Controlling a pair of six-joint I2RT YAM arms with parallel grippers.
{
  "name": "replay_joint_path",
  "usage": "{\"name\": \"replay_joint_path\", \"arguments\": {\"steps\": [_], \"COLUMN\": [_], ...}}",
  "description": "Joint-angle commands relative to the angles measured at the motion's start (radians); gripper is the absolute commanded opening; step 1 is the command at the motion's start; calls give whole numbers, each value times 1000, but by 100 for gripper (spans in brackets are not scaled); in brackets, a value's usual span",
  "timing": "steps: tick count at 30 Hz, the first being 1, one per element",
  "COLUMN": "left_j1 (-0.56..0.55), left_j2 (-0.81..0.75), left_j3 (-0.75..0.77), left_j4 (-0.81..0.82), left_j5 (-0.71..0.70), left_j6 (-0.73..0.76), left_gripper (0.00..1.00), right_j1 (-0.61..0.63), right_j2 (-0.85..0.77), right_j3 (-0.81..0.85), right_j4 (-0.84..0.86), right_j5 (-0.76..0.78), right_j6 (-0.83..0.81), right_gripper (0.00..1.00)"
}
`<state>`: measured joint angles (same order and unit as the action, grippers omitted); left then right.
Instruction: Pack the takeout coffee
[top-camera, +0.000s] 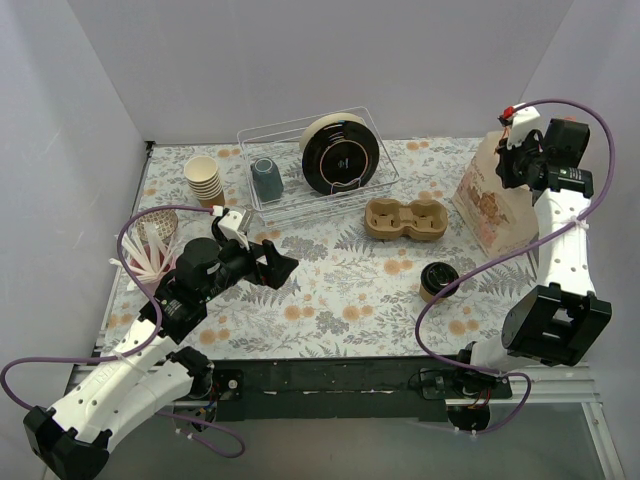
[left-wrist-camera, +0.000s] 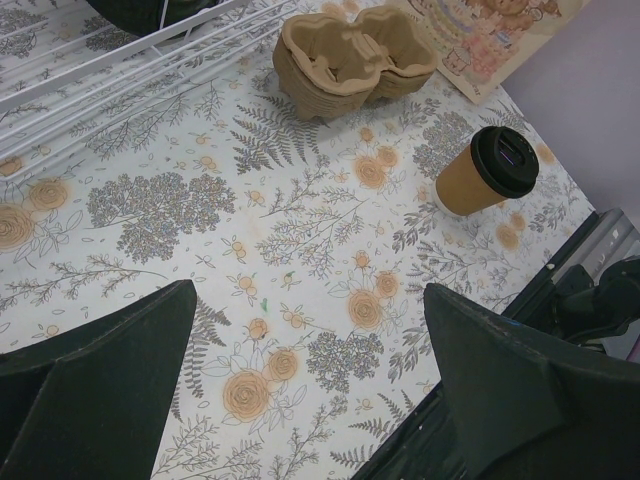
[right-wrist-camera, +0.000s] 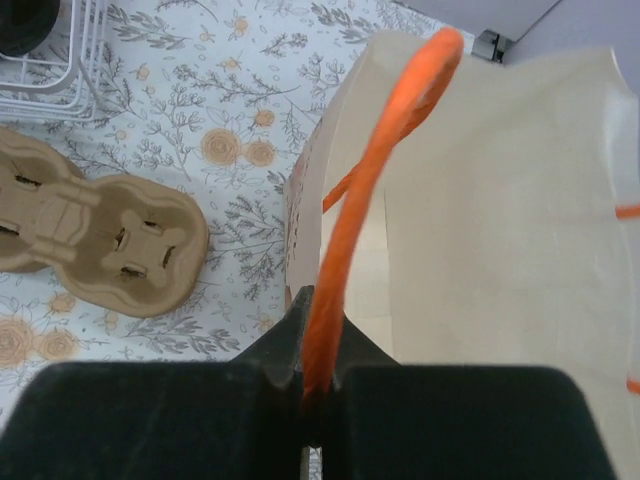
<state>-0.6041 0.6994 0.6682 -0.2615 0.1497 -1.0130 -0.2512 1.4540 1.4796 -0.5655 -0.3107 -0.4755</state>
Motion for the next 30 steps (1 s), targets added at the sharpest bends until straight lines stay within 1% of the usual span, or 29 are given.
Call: {"name": "replay_joint_path", "arguments": {"steps": [1,4,5,8,9,11,13,15,16,17,18,19,20,21,22,24,25,27,28,29,30], "left_j1": [1,3,1,1,3,3,1,3,3,1,3,3,3,3,3,3,3,3,3,3,3], "left_j2": [-1,-8,-9,-23,-26,-37,-44,-55,-54,-32,-14,6,29,61,81,124,132,140,135,135,140], "left_j3": [2,1,-1,1,2,7,17,66,92,122,199,241,279,353,385,456,515,562,600,616,634], "left_j4": [8,7,8,8,8,8,4,-25,-44,-70,-140,-177,-214,-279,-315,-416,-445,-504,-513,-524,-548], "left_j5": [-6,-13,-15,-27,-30,-48,-52,-55,-71,-105,-180,-214,-241,-272,-329,-373,-400,-404,-401,-391,-392], "left_j6": [16,16,17,19,21,19,14,8,2,-7,-15,-22,-30,-39,-65,-93,-119,-140,-147,-157,-162], "left_gripper": [98,98,98,98,98,98,98,98,98,98,98,98,98,98,98,98,98,98,98,98,98], "right_j1": [-3,-3,-3,-2,0,24,82,131,197,234,280,362,403,441,517,593,672,751,827,863,898], "right_j2": [-38,-64,-70,-80,-81,-87,-104,-119,-122,-126,-136,-141,-147,-162,-171,-205,-216,-242,-247,-248,-254], "right_j3": [83,136,177,243,280,310,352,387,421,435,439,442,438,430,415,355,331,256,236,217,176], "right_j4": [56,58,55,26,15,-13,-45,-80,-91,-102,-115,-117,-117,-102,-87,-64,-35,-10,-5,-2,12], "right_j5": [8,18,12,-48,-103,-140,-134,-111,-110,-122,-131,-127,-122,-117,-125,-137,-122,-101,-97,-94,-56], "right_j6": [-21,-25,-25,-11,-12,-15,-38,-51,-55,-64,-67,-64,-60,-36,-26,-15,-8,-11,-24,-32,-26], "right_gripper": [1,1,1,1,1,1,1,1,1,1,1,1,1,1,1,1,1,1,1,1,1]}}
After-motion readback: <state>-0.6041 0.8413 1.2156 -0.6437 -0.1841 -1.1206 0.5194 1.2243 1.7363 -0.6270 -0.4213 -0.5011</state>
